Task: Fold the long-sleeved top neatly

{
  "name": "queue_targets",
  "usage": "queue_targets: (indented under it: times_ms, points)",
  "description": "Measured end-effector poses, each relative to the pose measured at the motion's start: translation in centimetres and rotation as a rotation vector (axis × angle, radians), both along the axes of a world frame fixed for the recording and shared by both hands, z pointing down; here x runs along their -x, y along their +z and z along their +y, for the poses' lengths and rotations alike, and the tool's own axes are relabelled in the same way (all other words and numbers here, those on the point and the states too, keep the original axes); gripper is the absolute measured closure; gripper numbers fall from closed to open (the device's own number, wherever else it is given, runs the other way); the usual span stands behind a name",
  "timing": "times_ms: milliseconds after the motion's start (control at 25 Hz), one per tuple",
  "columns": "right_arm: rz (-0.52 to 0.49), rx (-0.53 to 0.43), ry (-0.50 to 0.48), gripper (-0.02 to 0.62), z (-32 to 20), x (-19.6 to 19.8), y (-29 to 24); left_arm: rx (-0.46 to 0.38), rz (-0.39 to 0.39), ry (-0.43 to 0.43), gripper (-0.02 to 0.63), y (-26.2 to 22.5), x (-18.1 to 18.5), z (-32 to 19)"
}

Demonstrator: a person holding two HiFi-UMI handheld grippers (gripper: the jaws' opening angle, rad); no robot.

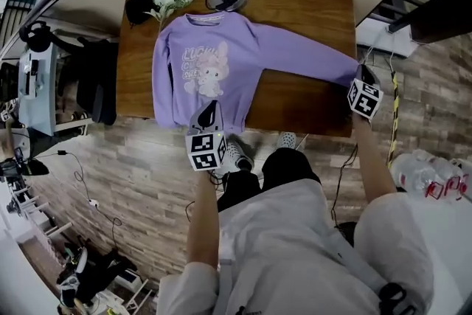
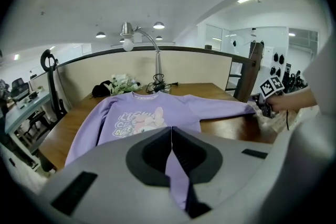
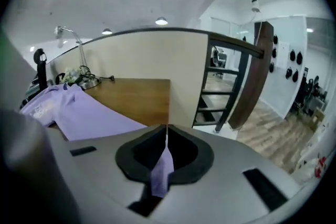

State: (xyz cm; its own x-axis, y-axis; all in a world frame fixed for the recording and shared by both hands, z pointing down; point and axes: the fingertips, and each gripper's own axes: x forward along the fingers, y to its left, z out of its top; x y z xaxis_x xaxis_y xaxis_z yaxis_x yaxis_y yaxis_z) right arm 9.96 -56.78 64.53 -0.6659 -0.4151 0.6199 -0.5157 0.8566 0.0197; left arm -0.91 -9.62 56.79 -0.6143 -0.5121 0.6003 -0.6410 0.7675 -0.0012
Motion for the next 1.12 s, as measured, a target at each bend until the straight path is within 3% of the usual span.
queue_targets:
  times_ms: [80,200,320,440,680,840,920,1040,1120]
  points:
    - [-0.064,-0.031,-0.084,0.58,3.3,1.5,-2.5,-0.003,-0.006,-0.041,0.581,0.1,0.2,2.4]
    - [-0.15,0.026,-0.284,0.58,12.5,3.8,-4.3,-0.012,-0.003,-0.112,0.581,0.7,0.7,6.3]
    - [-0.143,0.102,-0.474,0.578,23.1,4.3,-3.3,0.013,0.006,-0.122,0.581,2.0,1.0,9.3]
    - [-0.099,0.185,-0.56,0.577,32.3,3.0,-1.5,0.032,0.012,-0.093,0.581,3.4,1.8,11.5]
    - [-0.001,0.293,-0.585,0.562,45.2,-2.4,3.2,0.038,0.031,0.036,0.581,7.1,5.1,13.9]
    - [0.028,0.387,-0.514,0.403,48.4,-2.8,7.6,0.046,0.06,0.154,0.581,9.3,7.3,14.4]
    - [0.011,0.426,-0.464,0.361,49.4,-2.1,8.7,0.046,0.066,0.213,0.581,9.7,7.7,15.2]
    - [0.007,0.404,-0.44,0.387,50.5,-0.4,9.2,0.058,0.079,0.265,0.581,10.6,8.8,17.2]
    - [0.07,0.32,-0.456,0.507,50.2,-0.1,9.6,0.09,0.096,0.289,0.581,11.8,9.5,18.0]
